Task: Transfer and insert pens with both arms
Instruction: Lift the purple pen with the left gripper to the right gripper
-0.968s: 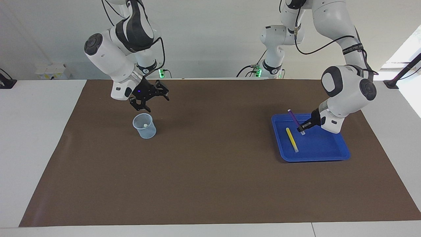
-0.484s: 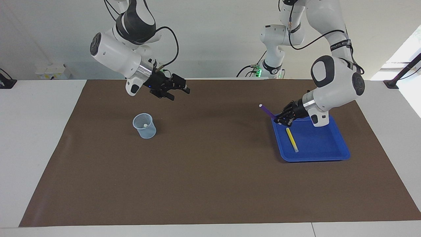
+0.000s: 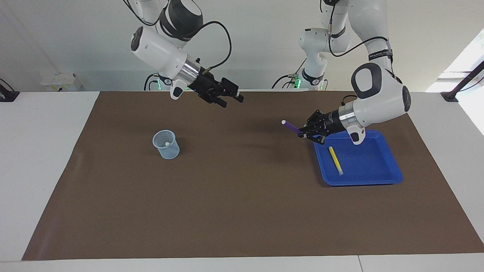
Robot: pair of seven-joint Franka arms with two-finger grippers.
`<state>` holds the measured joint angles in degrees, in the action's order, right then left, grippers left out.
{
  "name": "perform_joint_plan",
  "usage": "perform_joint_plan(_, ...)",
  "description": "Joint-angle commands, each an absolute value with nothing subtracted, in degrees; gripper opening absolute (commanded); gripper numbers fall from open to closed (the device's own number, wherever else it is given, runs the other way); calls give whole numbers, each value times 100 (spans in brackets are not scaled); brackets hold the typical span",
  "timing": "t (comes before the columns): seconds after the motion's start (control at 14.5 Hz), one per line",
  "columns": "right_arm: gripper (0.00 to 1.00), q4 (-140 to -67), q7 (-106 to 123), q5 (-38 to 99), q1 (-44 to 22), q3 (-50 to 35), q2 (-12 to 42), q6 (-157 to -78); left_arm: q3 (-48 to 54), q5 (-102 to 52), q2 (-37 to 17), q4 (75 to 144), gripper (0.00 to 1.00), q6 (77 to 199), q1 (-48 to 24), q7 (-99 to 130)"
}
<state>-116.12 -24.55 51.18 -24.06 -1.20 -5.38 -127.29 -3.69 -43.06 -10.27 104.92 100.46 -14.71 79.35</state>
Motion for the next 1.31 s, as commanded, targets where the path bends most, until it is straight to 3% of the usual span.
perform_joint_plan(0.0, 100, -11725, -2672, 5256, -2934, -114, -493, -13498, -431, -4517, -800, 10652, 0, 10195, -1836, 8506)
perform_joint_plan(0.14, 100, -11725, -2663, 5247, -3093, -114, -448, -13579, -439, -4526, -782, 10661, 0, 10292, -2178, 8718)
perform_joint_plan(0.69, 100, -11725, -2514, 5238, -3234, -105, -167, -14106, -431, -4641, -694, 10661, 0, 10363, -2206, 8868)
perform_joint_plan(0.83, 88, -11716, -2522, 5238, -3252, -114, -106, -14264, -431, -4632, -659, 10661, 0, 10362, -2250, 8816)
perform_joint_plan(1.24, 68, -11663, -2549, 5247, -3252, -114, -26, -14396, -431, -4623, -659, 10670, 0, 10345, -2417, 8736)
